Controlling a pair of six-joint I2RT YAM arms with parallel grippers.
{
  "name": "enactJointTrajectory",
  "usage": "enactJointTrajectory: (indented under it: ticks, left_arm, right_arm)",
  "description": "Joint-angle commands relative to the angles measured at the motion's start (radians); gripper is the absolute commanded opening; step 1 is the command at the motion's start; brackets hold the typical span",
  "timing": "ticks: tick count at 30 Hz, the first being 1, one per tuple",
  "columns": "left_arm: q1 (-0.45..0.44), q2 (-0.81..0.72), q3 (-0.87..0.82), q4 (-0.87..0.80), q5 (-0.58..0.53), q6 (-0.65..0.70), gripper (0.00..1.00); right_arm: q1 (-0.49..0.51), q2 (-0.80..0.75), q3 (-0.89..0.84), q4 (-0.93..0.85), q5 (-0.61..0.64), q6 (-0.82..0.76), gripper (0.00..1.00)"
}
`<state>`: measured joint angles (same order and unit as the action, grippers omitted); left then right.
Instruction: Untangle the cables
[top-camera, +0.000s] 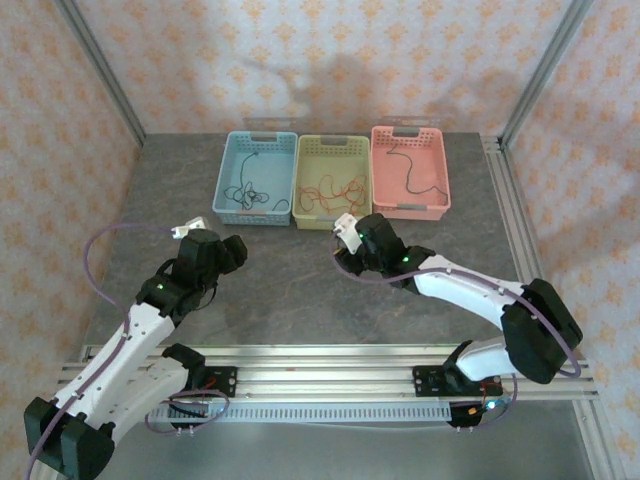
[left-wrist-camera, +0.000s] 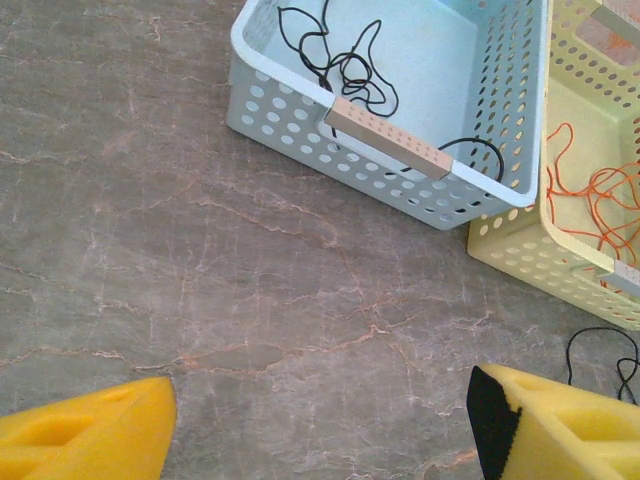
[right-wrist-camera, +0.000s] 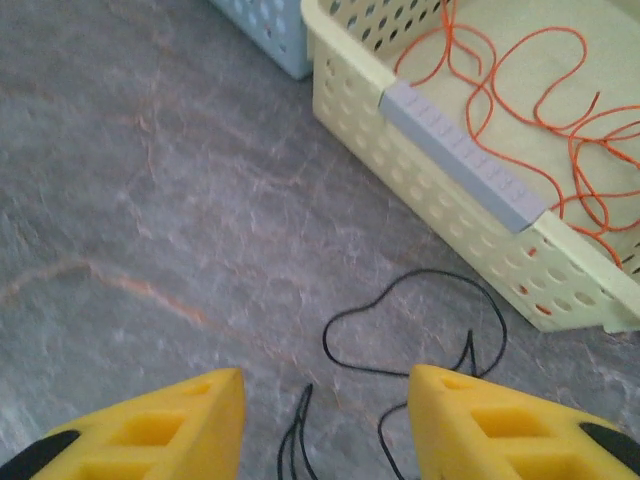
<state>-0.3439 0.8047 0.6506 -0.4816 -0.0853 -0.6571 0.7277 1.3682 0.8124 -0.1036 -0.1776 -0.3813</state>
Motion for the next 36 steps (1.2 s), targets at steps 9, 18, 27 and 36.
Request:
enactJointTrajectory:
  ticks: [9,18,27,36]
  left_arm:
    - [0.011,-0.002,0.004,0.005,0.005,0.019,0.78]
    - [0.011,0.007,-0.003,0.014,0.003,0.019,0.78]
    - [0.011,0.002,-0.001,0.009,0.007,0.019,0.78]
    - [0.013,-0.004,0.004,0.005,0.02,0.019,0.78]
  right_arm:
    - [-0.005,0.163,0.085,-0.187,0.092,-0.127,0.51]
    - [-0.005,0.294,0.136,-0.162,0.098,-0.129,0.33]
    - [-0.005,0.14,0.111,-0.096,0.074,-0.094,0.0]
    - [-0.01,-0.113,0.114,0.033,-0.017,0.022,0.0]
